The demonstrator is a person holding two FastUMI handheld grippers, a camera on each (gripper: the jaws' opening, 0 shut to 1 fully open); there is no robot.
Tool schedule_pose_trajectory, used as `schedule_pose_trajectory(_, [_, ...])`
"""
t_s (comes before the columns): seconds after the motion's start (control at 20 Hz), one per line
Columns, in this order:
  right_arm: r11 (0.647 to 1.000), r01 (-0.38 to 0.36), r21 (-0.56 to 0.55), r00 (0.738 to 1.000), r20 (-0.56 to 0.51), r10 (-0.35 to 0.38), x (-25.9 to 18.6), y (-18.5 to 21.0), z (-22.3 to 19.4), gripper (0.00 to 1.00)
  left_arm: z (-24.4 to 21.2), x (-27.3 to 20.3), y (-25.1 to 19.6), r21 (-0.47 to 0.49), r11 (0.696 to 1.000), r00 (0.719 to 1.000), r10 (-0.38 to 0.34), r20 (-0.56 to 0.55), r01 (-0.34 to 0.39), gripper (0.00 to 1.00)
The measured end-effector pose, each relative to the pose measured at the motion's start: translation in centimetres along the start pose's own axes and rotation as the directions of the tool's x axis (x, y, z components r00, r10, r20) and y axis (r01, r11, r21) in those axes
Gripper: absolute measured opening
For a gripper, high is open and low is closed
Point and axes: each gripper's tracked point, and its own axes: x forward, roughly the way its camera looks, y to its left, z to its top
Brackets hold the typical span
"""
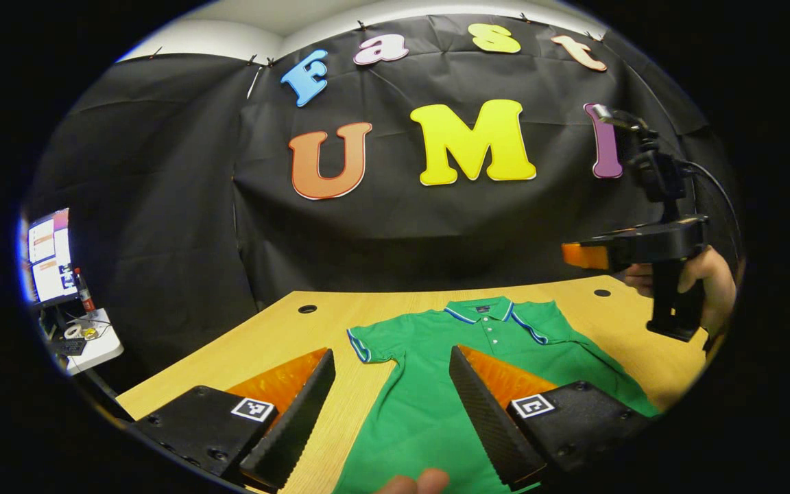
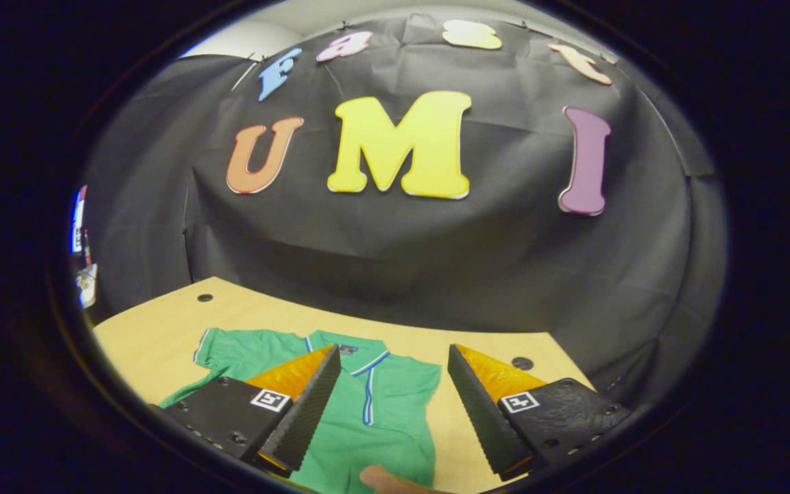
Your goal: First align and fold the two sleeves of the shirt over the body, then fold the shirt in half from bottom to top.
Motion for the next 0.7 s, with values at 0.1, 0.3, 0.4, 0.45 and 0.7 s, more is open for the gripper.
schedule_pose_trajectory(0.1, [1.000, 0.014, -0.010, 0.999, 0.047, -0.014, -3.2, -1.1, 0.5, 0.96, 1.7, 1.2, 0.7, -0.035, 0.999, 1.000, 0.015, -0.010, -0.015, 1.00])
schedule_pose_trajectory(0.3, [1.000, -0.004, -0.021, 0.995, 0.096, 0.006, -8.7, -1.2, -0.9, 0.96, 5.2, 6.0, 2.6, -0.062, 0.997, 0.999, 0.045, 0.011, -0.044, 1.00])
schedule_pose_trajectory(0.4, [0.999, -0.041, -0.027, 0.994, 0.103, 0.044, -10.9, -0.7, -2.5, 0.96, 5.2, 9.5, 3.3, -0.120, 0.992, 0.999, 0.043, -0.005, -0.044, 1.00])
schedule_pose_trajectory(0.45, [0.998, -0.059, -0.026, 0.993, 0.104, 0.061, -11.7, -0.3, -3.4, 0.94, 4.4, 11.3, 3.7, -0.138, 0.989, 0.998, 0.043, -0.042, -0.049, 1.00])
schedule_pose_trajectory(0.7, [0.989, -0.148, 0.007, 0.983, 0.107, 0.146, -15.3, 1.0, -7.2, 0.94, -1.8, 20.3, 6.1, -0.155, 0.982, 0.978, 0.074, -0.194, -0.105, 1.00])
